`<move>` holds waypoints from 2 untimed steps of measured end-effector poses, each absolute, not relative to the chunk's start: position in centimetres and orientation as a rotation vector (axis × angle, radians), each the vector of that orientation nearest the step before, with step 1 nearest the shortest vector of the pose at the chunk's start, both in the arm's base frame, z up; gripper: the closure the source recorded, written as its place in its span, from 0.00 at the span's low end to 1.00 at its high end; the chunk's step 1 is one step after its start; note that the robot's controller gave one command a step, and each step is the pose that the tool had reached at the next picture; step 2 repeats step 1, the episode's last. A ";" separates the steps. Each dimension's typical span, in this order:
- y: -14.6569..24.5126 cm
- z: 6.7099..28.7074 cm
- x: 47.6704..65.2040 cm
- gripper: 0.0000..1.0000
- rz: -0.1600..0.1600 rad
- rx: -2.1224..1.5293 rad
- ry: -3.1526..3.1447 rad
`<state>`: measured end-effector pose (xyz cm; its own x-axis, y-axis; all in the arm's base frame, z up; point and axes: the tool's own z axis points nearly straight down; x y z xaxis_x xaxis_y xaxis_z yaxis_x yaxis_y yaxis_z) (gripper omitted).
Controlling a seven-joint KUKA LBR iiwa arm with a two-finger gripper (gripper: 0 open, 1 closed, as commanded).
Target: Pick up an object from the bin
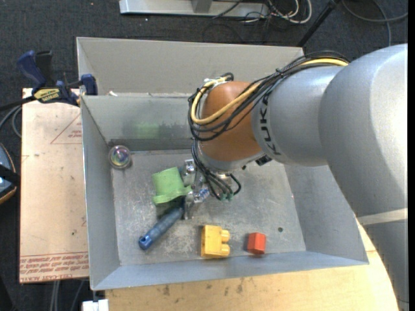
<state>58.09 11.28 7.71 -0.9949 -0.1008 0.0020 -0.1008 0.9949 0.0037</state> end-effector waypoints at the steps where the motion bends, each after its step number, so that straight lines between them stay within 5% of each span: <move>1: 12.4 23.7 60.3 1.00 -0.002 0.181 -3.146; 2: 12.4 23.7 60.3 1.00 -0.002 0.181 -3.146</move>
Offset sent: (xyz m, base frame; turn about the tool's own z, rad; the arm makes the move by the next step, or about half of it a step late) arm 0.0196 0.0103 0.1557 -0.0156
